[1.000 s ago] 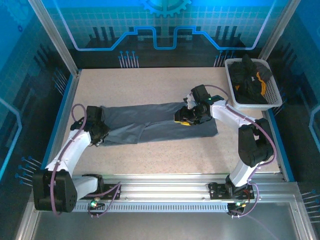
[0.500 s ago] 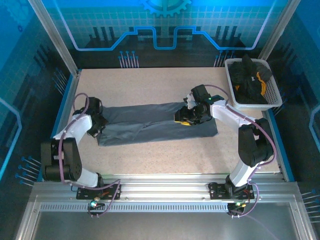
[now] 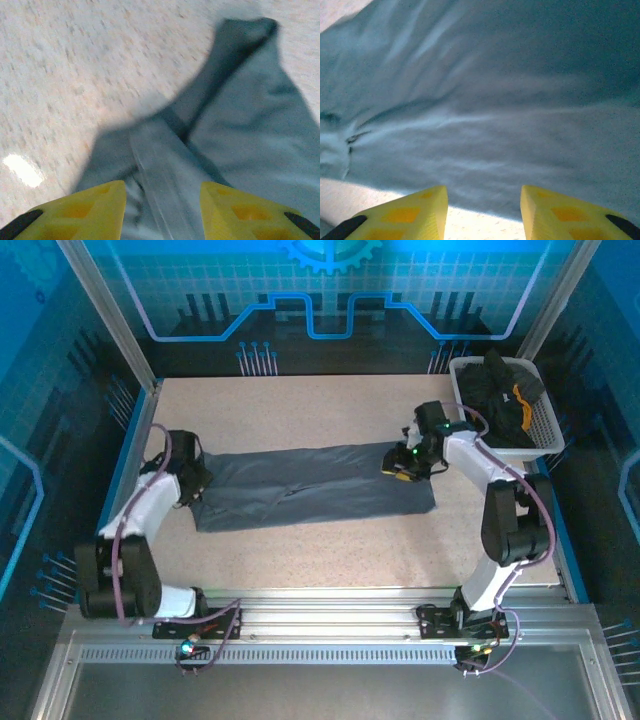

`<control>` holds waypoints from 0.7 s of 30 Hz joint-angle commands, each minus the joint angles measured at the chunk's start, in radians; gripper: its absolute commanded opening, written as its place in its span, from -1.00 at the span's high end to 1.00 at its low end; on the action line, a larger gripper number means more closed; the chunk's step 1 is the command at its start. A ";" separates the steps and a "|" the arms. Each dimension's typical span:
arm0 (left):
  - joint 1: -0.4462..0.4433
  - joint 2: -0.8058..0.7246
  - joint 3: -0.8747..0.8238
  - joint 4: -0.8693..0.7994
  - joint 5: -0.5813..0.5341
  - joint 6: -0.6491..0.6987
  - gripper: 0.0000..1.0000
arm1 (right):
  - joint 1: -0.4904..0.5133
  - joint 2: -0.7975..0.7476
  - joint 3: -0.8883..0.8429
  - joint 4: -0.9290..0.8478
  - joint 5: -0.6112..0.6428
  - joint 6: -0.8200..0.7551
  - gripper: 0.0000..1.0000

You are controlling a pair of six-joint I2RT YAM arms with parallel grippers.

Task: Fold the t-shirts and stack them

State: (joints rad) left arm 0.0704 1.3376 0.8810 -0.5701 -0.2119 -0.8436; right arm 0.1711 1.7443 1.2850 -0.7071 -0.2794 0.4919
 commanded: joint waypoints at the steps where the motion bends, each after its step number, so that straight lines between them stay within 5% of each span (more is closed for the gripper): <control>1: -0.123 -0.034 -0.074 -0.022 0.084 -0.236 0.17 | -0.026 0.122 0.129 -0.126 0.149 -0.062 0.18; 5: -0.203 0.095 -0.058 0.067 0.149 -0.392 0.19 | -0.027 0.291 0.296 -0.217 0.256 -0.112 0.27; 12: -0.201 0.420 0.165 0.044 0.202 -0.372 0.24 | -0.003 0.519 0.517 -0.400 0.397 -0.145 0.28; 21: -0.182 0.884 0.734 -0.061 0.268 -0.226 0.26 | 0.084 0.238 0.058 -0.316 0.295 0.046 0.21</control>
State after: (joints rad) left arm -0.1108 2.0743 1.4765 -0.5919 0.0257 -1.1412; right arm 0.2104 2.0556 1.4673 -0.9791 0.0631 0.4423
